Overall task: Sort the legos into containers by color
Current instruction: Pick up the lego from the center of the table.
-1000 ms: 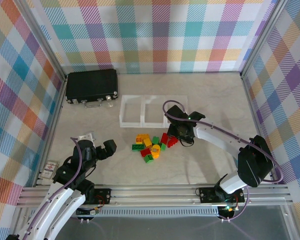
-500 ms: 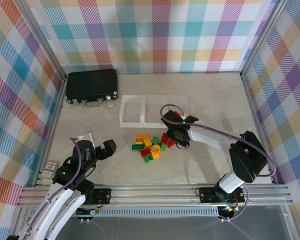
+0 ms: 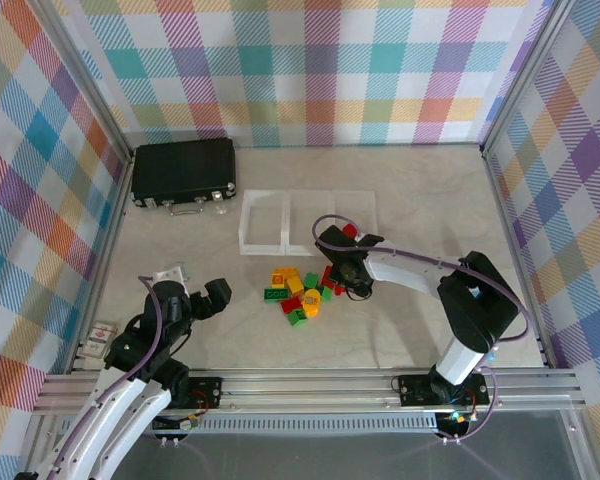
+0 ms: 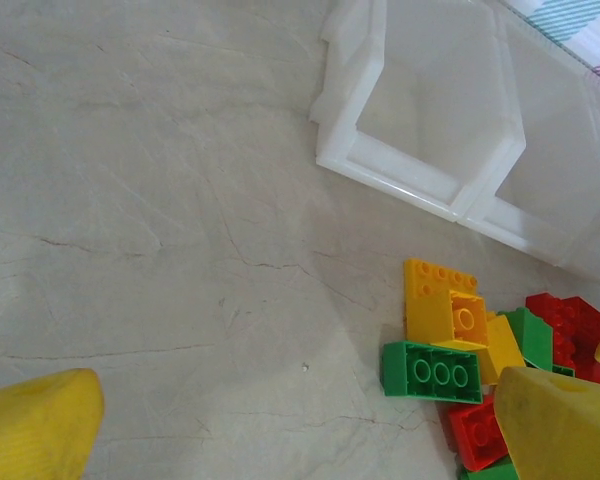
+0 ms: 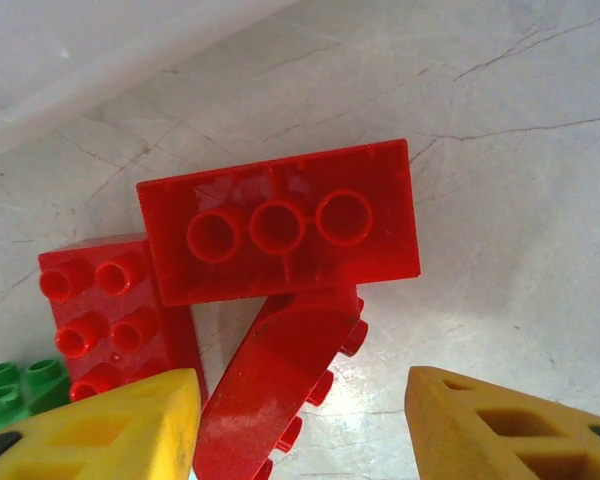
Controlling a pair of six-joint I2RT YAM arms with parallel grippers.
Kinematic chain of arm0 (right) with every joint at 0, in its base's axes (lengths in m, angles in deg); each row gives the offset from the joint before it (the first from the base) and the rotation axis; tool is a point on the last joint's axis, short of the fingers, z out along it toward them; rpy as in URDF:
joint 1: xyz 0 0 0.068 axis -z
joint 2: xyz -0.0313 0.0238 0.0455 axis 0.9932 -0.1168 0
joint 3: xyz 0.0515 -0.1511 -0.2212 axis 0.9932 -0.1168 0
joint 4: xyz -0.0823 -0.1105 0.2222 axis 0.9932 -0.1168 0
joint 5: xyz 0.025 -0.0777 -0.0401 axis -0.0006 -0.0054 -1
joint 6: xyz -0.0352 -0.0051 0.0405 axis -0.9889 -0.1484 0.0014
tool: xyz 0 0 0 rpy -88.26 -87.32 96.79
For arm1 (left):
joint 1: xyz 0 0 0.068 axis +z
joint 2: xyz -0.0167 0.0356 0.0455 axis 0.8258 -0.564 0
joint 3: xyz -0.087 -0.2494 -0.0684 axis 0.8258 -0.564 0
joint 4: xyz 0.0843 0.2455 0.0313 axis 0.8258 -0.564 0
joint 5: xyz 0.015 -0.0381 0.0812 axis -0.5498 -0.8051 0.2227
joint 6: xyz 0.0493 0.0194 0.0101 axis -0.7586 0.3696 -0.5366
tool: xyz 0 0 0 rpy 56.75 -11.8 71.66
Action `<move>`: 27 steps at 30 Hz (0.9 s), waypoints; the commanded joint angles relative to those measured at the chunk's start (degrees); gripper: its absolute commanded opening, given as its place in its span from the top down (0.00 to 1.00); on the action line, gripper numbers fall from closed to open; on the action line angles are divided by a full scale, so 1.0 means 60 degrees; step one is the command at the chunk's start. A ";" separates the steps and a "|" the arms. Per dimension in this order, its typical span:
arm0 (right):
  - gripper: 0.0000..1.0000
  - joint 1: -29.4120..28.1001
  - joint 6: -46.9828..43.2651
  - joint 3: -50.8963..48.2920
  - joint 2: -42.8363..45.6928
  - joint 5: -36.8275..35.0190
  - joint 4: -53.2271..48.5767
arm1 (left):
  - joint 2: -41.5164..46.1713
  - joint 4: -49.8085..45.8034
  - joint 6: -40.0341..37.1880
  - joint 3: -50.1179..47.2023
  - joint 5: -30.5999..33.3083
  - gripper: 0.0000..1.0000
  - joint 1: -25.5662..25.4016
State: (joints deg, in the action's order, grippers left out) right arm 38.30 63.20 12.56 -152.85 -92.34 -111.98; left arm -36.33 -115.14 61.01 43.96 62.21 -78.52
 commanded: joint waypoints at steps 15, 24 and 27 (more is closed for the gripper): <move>0.55 -0.0069 0.0016 0.0048 -0.0591 0.0059 0.0243 | 0.0091 0.0161 -0.0216 -0.0059 0.0134 0.00 -0.0088; 0.66 -0.0087 -0.0388 0.0004 -0.0371 -0.0158 0.0134 | 0.0111 0.0079 -0.0238 -0.0103 0.0148 0.00 -0.0088; 0.69 -0.0091 -0.0793 -0.0011 0.0050 -0.0234 0.0104 | 0.0140 0.0054 -0.0252 -0.0103 0.0173 0.00 -0.0088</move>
State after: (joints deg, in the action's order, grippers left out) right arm 38.21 61.04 12.56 -155.49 -92.39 -110.40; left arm -35.89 -115.09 60.97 43.96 62.25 -78.52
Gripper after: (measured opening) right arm 0.310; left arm 0.997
